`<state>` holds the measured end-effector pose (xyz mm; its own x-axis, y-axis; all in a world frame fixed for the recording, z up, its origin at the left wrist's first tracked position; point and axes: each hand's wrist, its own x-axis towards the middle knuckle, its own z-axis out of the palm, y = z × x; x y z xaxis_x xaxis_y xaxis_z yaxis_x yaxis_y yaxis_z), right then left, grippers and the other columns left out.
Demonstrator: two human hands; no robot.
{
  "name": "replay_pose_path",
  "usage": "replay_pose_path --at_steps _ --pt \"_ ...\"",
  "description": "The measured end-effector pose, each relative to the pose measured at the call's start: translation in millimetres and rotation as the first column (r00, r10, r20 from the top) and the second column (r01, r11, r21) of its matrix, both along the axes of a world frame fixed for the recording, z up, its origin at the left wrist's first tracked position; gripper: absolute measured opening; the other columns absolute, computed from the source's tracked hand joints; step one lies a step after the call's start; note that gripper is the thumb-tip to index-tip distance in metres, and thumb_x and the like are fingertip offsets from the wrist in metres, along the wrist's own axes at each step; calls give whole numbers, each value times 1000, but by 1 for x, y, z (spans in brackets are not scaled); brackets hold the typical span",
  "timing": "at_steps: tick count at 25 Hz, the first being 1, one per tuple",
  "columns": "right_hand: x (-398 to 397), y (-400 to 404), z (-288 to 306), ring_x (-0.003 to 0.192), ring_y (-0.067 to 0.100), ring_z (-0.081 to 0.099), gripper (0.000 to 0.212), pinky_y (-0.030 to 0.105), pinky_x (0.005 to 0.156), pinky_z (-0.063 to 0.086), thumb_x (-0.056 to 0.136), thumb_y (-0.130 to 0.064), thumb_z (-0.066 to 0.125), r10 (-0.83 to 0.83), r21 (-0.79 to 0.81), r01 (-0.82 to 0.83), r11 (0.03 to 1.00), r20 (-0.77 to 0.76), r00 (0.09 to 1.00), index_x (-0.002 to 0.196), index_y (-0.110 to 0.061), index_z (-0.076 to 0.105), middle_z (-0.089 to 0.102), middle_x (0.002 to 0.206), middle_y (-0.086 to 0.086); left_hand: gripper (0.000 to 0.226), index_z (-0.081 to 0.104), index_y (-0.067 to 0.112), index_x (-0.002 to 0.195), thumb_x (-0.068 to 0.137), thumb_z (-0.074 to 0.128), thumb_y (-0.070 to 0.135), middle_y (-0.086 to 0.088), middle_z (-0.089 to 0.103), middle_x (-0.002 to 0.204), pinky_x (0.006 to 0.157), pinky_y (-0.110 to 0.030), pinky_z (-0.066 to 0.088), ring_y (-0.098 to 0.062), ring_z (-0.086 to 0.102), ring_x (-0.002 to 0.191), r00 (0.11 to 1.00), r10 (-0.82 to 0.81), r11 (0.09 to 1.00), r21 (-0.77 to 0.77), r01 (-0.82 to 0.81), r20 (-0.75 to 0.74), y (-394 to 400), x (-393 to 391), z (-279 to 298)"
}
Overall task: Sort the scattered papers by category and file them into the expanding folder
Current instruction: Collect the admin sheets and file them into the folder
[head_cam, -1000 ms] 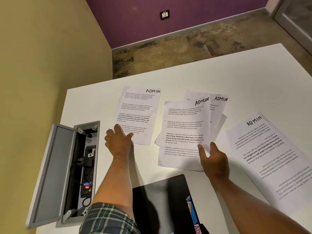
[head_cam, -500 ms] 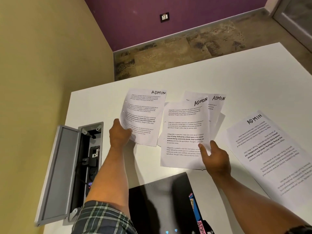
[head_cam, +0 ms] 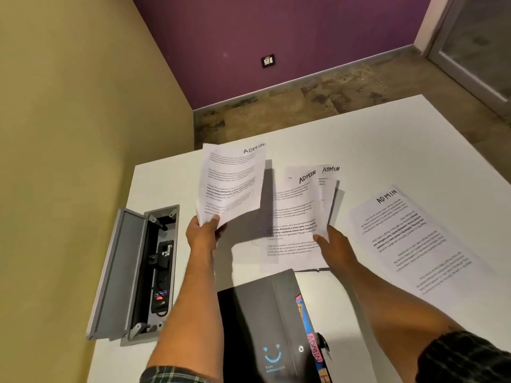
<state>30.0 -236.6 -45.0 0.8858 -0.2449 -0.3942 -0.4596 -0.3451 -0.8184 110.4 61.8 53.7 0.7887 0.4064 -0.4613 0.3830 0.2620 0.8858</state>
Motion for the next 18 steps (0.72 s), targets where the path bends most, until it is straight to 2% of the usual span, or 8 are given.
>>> replay_pose_path --at_steps 2,4,6,9,11,13,15,18 --pt "-13 3 18 118 23 64 37 40 103 51 100 -25 60 -61 169 48 985 73 995 135 -12 58 67 130 5 19 69 15 98 86 70 1 -10 73 102 80 -37 59 -27 71 87 997 -57 998 4 58 -53 -18 -29 -7" --pt "-30 4 34 113 15 66 31 32 97 50 100 -21 61 -74 268 39 963 122 990 130 -14 62 69 125 0 17 70 13 98 83 74 7 -10 74 100 71 -30 58 -24 69 85 985 -136 983 111 148 -109 -38 -59 -8" --pt "-45 0 49 110 15 66 32 25 91 47 99 -19 63 -96 301 52 952 133 986 130 -13 63 69 119 -3 14 71 13 94 82 75 8 -9 74 97 63 -24 55 -20 68 79 972 -195 962 170 216 -132 -57 -88 -4" --pt "-62 -11 70 104 18 65 33 5 73 47 97 -18 66 -142 307 96 947 131 981 128 -7 64 67 113 -3 22 71 14 101 81 77 8 -5 75 99 65 -22 56 -19 71 86 951 -270 940 175 294 -149 -75 -120 8" --pt "-67 -18 81 94 16 63 29 -2 59 43 96 -20 68 -144 290 101 952 130 981 122 -7 68 67 107 -2 28 71 15 107 81 78 8 -2 75 101 67 -21 56 -18 71 89 929 -336 921 152 359 -158 -81 -130 18" --pt "-72 -26 93 80 11 64 21 0 53 41 94 -25 70 -140 272 100 957 131 981 111 -13 70 68 100 -1 31 70 13 111 82 77 5 -1 74 100 61 -16 55 -13 70 85 909 -394 903 129 411 -139 -86 -139 30" --pt "-75 -37 99 71 5 64 13 8 57 48 92 -27 72 -174 298 131 945 122 977 97 -15 72 73 96 1 33 71 12 113 81 77 5 1 75 98 57 -12 52 -8 70 80 895 -430 891 107 442 -114 -92 -146 42" --pt "-78 -51 114 69 13 64 8 18 57 50 91 -20 72 -195 360 156 920 74 978 91 -12 73 73 91 9 31 72 12 111 81 78 7 3 75 94 57 -14 53 -5 71 74 894 -441 893 68 446 -78 -101 -151 52"
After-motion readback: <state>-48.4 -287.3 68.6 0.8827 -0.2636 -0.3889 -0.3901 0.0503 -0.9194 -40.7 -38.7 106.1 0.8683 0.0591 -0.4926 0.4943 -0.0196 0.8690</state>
